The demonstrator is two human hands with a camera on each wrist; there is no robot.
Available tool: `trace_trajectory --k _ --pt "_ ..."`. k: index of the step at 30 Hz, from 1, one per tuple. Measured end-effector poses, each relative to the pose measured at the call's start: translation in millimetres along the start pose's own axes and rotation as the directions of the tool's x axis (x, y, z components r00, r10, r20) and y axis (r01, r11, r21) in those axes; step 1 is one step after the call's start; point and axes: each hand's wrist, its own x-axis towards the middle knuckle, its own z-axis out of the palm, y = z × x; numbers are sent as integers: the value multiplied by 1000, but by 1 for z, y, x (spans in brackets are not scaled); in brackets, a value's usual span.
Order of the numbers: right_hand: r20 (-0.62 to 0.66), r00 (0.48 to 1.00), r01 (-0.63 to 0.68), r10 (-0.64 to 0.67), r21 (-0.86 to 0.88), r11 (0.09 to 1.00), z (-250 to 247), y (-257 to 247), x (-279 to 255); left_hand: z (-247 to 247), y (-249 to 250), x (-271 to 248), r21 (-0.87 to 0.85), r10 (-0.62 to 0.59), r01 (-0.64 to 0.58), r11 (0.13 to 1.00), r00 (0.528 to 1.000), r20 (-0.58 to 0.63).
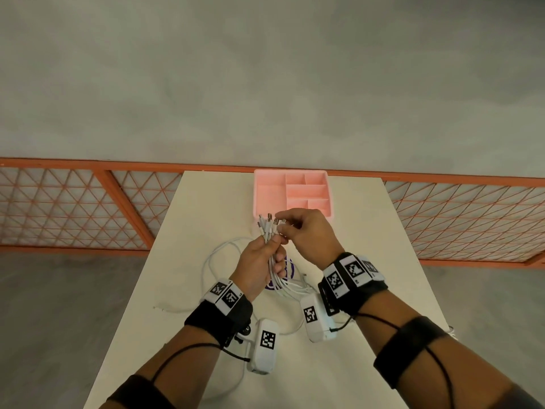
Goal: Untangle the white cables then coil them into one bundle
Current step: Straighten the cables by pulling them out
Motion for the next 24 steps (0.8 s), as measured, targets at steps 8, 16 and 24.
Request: trace_trajectory --k 8,16,24 --pt "62 997 47 -45 -23 999 2 2 -3 -5 -6 0 15 -60 60 998 998 -10" --pt "238 968 114 -79 -135 984 9 0 -3 2 2 1 170 -46 36 985 997 54" --pt "288 946 197 -151 -137 971 9 -5 -6 -6 1 5 182 -25 18 983 999 38"
